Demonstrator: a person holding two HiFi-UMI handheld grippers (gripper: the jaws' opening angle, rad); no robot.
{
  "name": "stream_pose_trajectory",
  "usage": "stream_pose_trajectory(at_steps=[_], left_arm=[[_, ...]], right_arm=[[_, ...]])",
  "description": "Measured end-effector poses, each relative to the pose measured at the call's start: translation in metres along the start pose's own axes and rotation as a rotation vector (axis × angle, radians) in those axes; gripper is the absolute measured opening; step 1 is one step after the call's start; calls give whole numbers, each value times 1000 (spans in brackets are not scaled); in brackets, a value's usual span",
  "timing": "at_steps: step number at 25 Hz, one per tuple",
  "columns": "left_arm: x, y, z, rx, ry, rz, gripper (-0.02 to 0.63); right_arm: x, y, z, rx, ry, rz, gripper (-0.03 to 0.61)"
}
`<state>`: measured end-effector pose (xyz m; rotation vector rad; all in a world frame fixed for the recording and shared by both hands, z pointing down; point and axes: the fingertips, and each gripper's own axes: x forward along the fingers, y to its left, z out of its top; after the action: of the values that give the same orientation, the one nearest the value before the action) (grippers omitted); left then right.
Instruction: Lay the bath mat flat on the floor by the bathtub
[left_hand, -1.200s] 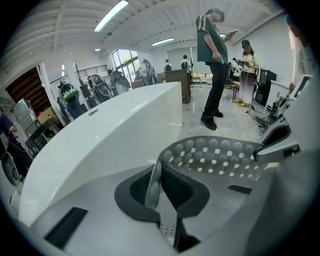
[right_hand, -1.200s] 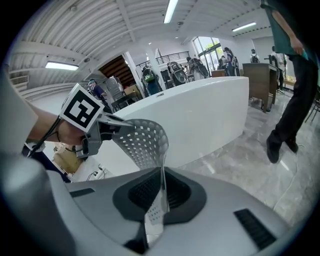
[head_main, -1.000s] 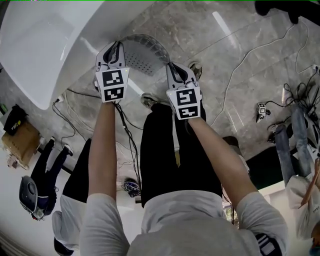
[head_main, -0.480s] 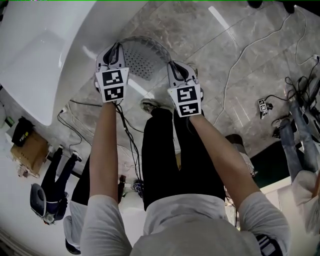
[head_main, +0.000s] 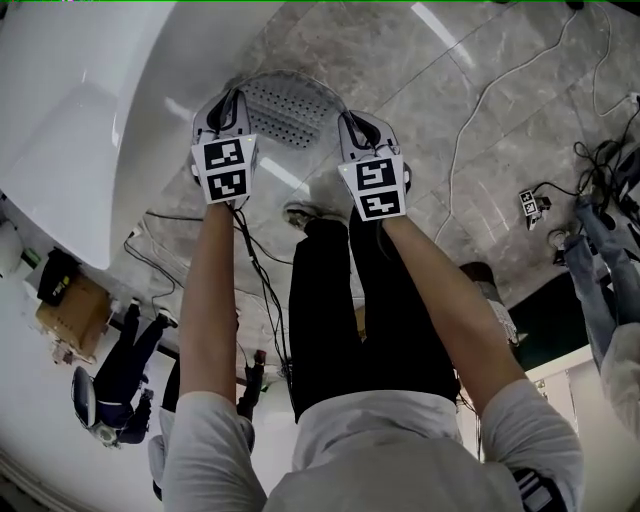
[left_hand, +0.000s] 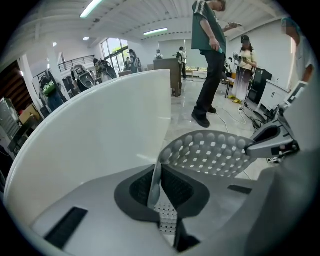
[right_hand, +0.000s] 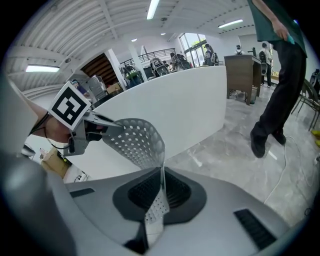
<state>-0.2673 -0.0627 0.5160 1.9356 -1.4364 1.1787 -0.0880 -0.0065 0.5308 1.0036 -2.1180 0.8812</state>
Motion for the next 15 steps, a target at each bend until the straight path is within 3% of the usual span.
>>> stream_pose_trajectory(at_steps=[15], left_arm=[[41, -26, 24, 56, 33, -48, 28]], right_arm=[[11, -45, 0, 41, 15, -37, 18]])
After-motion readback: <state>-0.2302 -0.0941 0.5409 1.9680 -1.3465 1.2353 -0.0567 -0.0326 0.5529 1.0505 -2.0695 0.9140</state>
